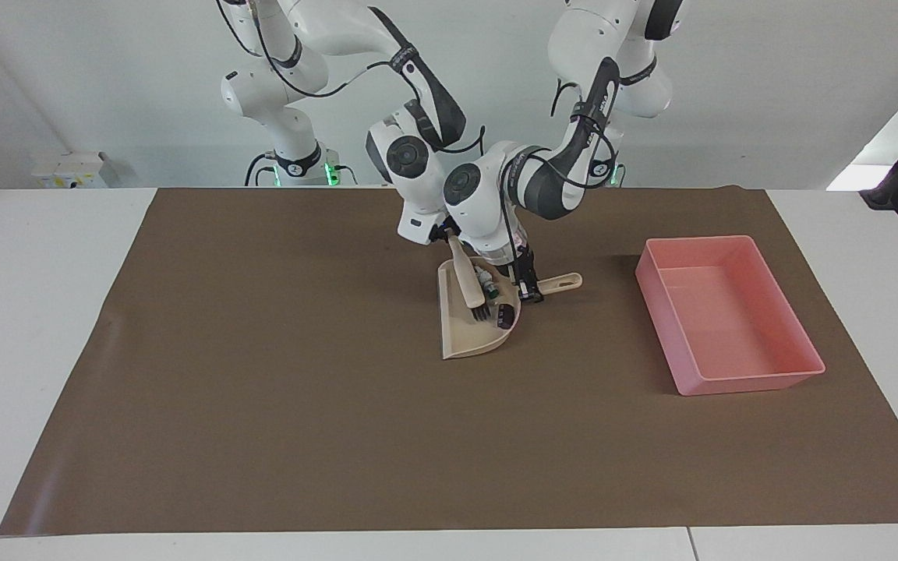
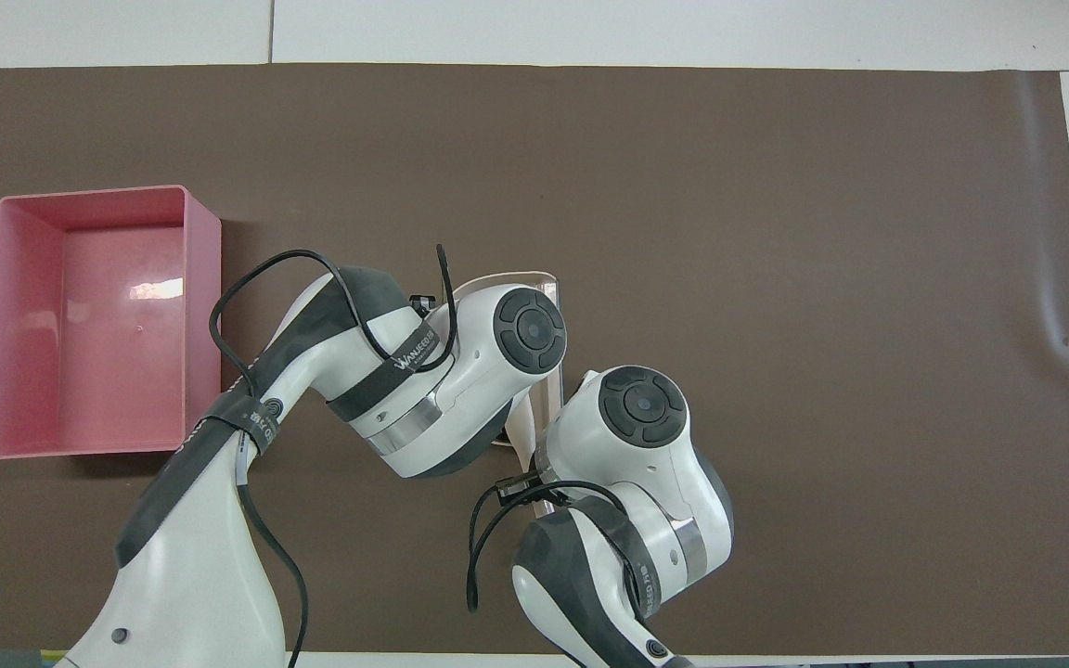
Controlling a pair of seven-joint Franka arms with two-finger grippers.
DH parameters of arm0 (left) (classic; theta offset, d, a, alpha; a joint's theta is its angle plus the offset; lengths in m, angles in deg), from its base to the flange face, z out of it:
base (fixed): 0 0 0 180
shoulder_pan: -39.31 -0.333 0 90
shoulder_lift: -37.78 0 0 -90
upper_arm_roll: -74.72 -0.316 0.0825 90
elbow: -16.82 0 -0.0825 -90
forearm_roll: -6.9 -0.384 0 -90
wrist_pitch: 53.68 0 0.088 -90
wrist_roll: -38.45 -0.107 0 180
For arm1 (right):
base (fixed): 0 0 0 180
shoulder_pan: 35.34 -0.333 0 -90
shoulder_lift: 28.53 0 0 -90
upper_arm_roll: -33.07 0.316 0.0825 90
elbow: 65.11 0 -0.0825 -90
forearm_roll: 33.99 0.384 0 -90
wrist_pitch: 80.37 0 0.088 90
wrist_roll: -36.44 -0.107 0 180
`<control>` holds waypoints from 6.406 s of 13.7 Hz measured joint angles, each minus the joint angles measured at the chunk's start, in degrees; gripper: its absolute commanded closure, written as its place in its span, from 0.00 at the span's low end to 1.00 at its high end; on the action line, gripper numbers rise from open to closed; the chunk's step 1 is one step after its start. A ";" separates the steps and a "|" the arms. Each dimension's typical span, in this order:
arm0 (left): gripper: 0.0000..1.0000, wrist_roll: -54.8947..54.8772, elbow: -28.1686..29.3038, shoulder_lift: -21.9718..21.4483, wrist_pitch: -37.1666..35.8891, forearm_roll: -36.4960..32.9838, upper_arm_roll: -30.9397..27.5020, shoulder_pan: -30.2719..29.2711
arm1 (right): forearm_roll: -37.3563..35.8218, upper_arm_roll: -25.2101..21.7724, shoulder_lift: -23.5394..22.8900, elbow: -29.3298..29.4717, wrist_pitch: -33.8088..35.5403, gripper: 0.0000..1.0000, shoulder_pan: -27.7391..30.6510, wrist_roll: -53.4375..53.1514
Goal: Clean e-waste and dump in bin
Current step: 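Sweep the electronic parts into the dustpan with the brush in the right gripper, then lift the dustpan with the left gripper while the right gripper returns the brush, then tip the dustpan over the pink bin with the left gripper, then carry the dustpan back and lower it onto the table with the left gripper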
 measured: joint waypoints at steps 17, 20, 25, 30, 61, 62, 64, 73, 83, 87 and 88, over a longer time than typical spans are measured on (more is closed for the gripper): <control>1.00 -13.24 5.20 -9.37 6.21 4.25 -0.49 -9.92 | -20.20 -1.16 11.97 3.38 18.15 1.00 18.40 -7.26; 1.00 -17.46 5.39 -11.72 5.80 4.29 -0.61 -13.76 | -26.82 -1.32 11.83 3.31 21.19 1.00 27.68 -0.73; 1.00 -25.72 6.04 -17.59 3.90 4.33 -0.93 -24.05 | -36.14 -1.35 10.52 0.87 22.98 1.00 40.08 9.39; 1.00 -32.99 6.21 -21.19 3.22 6.63 -1.33 -37.10 | -36.45 -1.31 9.82 -3.03 21.65 1.00 48.60 16.70; 1.00 -34.31 8.00 -17.88 -6.18 -45.40 -0.73 -35.71 | -29.53 0.20 12.86 20.69 26.58 0.00 45.05 6.79; 1.00 -34.16 7.99 -18.10 -6.75 -45.44 -0.72 -35.36 | -28.73 0.16 12.89 23.93 30.40 0.00 45.14 5.83; 1.00 -33.92 7.54 -18.66 -7.26 -45.45 -0.73 -35.17 | -28.27 -0.17 11.91 31.12 37.39 0.00 45.58 5.59; 1.00 -35.50 4.34 -21.10 -7.18 -19.41 0.25 -29.27 | -28.18 -10.27 8.22 34.99 37.96 0.00 34.31 5.46; 1.00 -12.21 5.22 -12.24 -7.06 -2.21 0.85 -6.30 | -28.18 -11.07 8.22 35.00 37.04 0.00 33.77 5.46; 1.00 -8.50 -0.76 -6.13 -7.20 -0.16 0.78 -2.54 | -28.18 -10.71 8.22 35.01 37.28 0.00 31.53 5.46; 1.00 -6.86 -2.46 -3.80 -7.21 -0.11 0.79 -1.41 | -28.18 -10.66 8.23 35.02 37.60 0.00 30.53 5.46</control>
